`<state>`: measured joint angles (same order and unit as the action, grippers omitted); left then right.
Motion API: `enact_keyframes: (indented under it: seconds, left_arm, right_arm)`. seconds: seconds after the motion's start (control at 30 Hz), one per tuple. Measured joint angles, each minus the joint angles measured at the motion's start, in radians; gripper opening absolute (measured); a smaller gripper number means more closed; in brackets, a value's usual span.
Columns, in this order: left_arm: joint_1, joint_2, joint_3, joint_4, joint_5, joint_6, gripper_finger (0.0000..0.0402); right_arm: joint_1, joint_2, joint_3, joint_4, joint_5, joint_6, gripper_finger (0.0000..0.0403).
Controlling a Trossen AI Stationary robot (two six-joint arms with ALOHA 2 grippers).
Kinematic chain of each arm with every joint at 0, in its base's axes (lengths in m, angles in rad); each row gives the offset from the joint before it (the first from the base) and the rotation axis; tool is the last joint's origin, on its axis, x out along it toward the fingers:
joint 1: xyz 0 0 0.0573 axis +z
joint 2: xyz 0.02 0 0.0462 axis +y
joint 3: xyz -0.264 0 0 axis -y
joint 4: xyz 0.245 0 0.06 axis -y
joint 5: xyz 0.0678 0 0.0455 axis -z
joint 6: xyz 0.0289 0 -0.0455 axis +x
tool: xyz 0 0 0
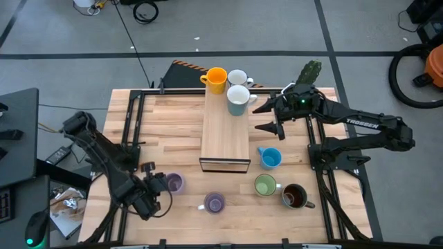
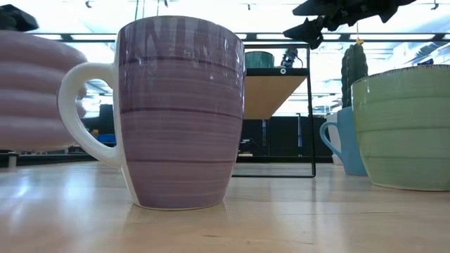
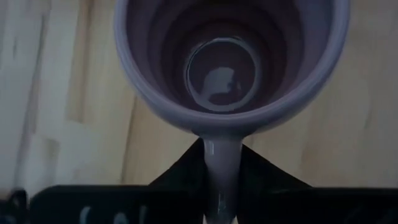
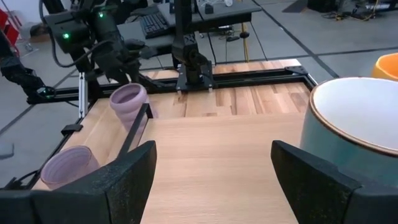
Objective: Place coffee mugs
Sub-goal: Put the left purple mug on the shelf
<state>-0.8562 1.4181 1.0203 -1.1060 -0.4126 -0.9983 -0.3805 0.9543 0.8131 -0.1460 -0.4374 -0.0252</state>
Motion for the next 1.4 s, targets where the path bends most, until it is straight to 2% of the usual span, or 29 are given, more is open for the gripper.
enact_keyframes:
  seconds: [0.13,0.23,0.37,0.67,0.9,1.1,1.4]
  left_arm:
    - [0.066,-0.035,0.000,-0.001,-0.002,0.146,0.0054]
    - [0.119,-0.074,0.000,-0.001,-0.006,0.249,0.0054]
    - [0.182,-0.129,0.000,-0.005,-0.044,0.356,0.0054]
    - [0.335,-0.234,0.001,-0.065,-0.067,0.502,0.0054]
    - [0.490,-0.286,0.001,-0.056,-0.048,0.654,0.0054]
    - [0.647,-0.321,0.026,-0.054,-0.005,0.818,0.0054]
    - [0.939,-0.318,0.159,-0.053,-0.008,1.054,0.0054]
  right_arm:
    - [0.000,-0.005,0.000,0.015,0.010,0.023,0.0323]
    - [0.000,-0.028,0.000,0.036,0.065,0.025,0.0323]
    - [0.001,-0.051,0.000,0.038,0.075,0.030,0.0323]
    - [0.031,-0.065,0.000,-0.052,0.043,-0.007,0.0323]
    - [0.010,-0.065,0.000,-0.030,0.052,-0.089,0.0323]
    - [-0.018,-0.065,0.000,-0.008,0.051,-0.102,0.0323]
    - [-0.014,-0.056,0.001,-0.012,-0.019,-0.086,0.0323]
